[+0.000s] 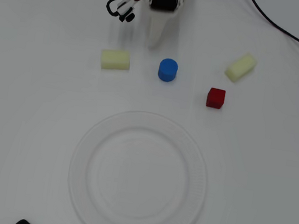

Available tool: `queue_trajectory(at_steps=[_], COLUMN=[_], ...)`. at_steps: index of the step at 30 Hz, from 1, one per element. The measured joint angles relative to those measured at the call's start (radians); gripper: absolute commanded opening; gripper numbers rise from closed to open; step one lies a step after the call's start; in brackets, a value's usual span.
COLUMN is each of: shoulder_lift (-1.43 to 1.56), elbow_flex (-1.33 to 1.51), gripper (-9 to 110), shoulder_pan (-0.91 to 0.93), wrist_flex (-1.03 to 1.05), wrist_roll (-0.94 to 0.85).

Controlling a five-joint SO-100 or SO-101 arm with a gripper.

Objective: Grasp a blue block and put it in the dish.

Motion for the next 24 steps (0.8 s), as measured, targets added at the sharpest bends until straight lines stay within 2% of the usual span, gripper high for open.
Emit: queue_trajectory(at_steps=[13, 18, 20, 24], shoulder_lift=[0.000, -0.011, -0.063, -0.370], elbow_flex=[0.000, -0.084, -0.175, -0.414], gripper=[0, 0, 0, 0], shoulder_pan=[0.002, 0.060, 0.077, 0.087], wrist_flex=[0.000, 0.017, 0.018, 0.055], wrist_roll=[-0.006, 0.003, -0.003, -0.011])
